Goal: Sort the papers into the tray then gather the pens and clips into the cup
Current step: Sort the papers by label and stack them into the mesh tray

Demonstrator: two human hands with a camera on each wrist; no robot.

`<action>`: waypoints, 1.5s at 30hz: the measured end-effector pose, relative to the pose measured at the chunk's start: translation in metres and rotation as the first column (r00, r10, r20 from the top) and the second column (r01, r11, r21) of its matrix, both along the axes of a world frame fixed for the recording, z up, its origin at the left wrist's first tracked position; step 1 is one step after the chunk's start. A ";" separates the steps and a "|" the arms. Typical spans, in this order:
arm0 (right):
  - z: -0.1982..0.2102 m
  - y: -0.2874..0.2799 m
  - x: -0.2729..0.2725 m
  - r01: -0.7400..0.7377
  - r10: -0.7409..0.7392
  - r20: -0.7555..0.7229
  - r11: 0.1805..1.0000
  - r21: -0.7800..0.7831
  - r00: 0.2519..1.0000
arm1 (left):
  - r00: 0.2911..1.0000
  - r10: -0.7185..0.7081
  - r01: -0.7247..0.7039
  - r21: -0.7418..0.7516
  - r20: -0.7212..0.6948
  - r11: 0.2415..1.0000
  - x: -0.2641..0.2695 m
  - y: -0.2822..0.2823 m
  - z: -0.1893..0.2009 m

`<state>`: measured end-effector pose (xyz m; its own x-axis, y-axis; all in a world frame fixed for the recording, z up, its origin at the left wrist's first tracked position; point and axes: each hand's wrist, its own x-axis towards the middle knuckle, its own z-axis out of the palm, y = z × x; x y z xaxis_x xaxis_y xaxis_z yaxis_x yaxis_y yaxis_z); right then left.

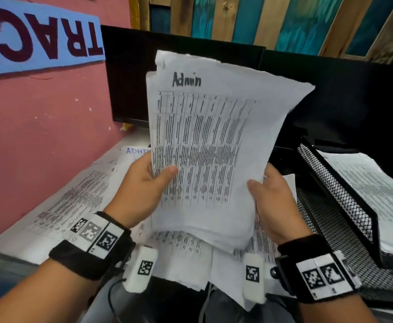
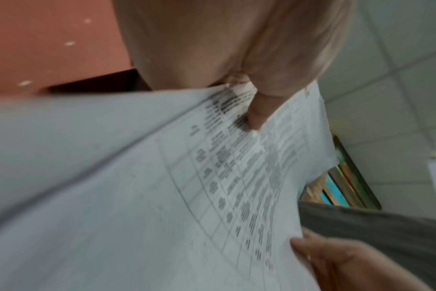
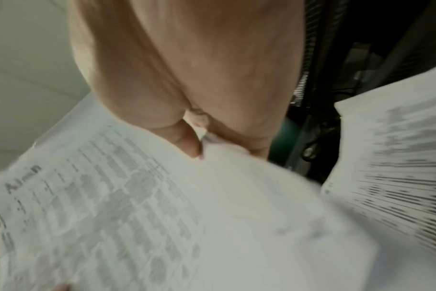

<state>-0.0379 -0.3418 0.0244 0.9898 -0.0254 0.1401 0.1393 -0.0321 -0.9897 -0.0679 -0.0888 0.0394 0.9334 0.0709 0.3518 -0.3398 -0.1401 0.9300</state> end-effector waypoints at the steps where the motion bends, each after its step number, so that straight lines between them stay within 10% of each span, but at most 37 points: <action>1: 0.009 0.004 -0.001 0.037 -0.037 0.058 0.999 -0.004 0.998 | 0.999 0.010 -0.011 0.025 0.050 1.000 0.000 -0.002 0.004; 6: 0.026 0.017 -0.009 0.119 -0.118 0.213 0.993 0.006 0.970 | 0.982 0.068 -0.069 0.002 0.179 0.998 0.001 -0.006 0.010; 26: -0.010 0.022 -0.012 0.155 -0.159 0.068 0.986 0.058 0.985 | 0.991 -0.071 0.042 -0.241 -0.115 0.970 0.007 -0.009 -0.004; 37: -0.032 0.022 -0.003 0.065 -0.087 -0.150 0.988 -0.142 0.985 | 0.950 0.072 -0.007 0.210 -0.304 0.978 0.015 -0.016 -0.044; 45: -0.051 0.013 0.000 0.173 -0.148 -0.258 0.982 0.077 0.955 | 0.957 0.153 -0.158 0.001 -0.245 0.987 0.012 -0.015 -0.034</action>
<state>-0.0381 -0.3289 -0.0269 0.9745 -0.1884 -0.1222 -0.1118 0.0648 -0.9916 -0.0563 -0.1041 0.0052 0.9675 0.2262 0.1127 -0.0783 -0.1556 0.9847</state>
